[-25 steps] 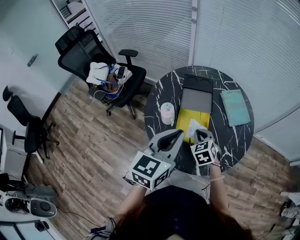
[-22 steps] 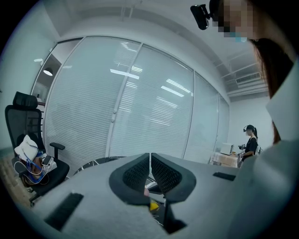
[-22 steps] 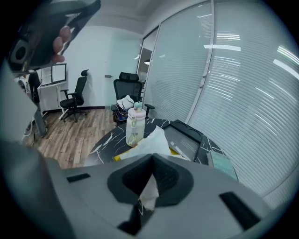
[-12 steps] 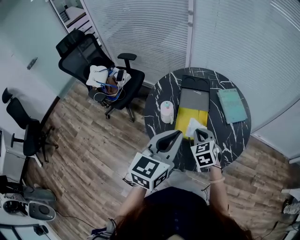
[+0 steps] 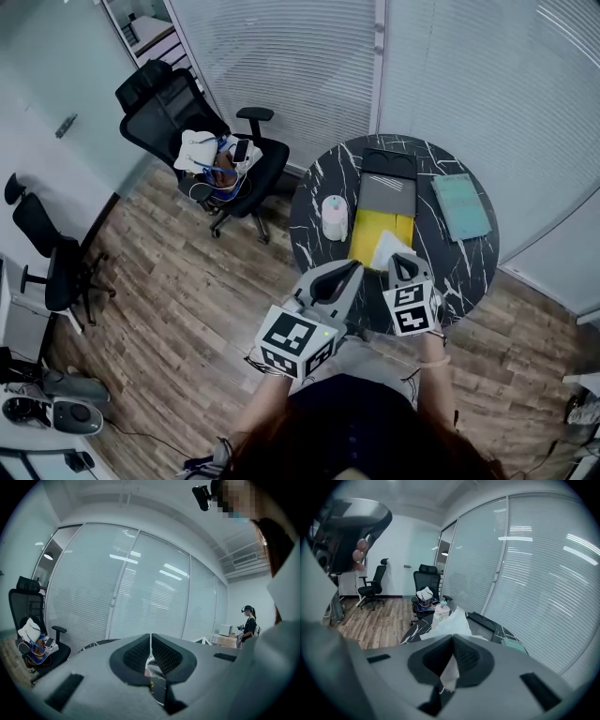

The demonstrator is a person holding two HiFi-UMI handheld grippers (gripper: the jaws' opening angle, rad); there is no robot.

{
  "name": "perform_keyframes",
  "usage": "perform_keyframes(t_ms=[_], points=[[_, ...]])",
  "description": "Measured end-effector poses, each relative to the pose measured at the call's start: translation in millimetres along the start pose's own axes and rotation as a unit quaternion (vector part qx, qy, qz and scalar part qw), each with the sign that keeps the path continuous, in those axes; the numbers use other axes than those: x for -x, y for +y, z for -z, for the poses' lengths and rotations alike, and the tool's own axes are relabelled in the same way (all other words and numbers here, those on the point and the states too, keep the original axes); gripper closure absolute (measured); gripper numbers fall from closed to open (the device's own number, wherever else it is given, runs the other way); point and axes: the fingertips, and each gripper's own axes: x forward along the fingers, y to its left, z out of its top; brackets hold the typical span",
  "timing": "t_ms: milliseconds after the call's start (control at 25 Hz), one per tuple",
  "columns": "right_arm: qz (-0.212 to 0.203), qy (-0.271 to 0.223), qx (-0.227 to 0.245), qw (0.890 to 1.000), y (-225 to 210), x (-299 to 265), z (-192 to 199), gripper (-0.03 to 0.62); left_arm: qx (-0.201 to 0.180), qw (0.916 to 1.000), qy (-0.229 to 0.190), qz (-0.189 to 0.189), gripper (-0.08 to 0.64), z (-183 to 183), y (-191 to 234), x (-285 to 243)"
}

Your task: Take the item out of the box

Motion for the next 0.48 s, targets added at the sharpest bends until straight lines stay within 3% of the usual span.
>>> perform_keyframes(t_ms=[480], points=[[0.014,-0.024,-0.005,1.0,10.1,32.7,-10.3,0.568,-0.005,0.9999,-0.006,-0.007,0.532,-1.5,-7.6,26.8]])
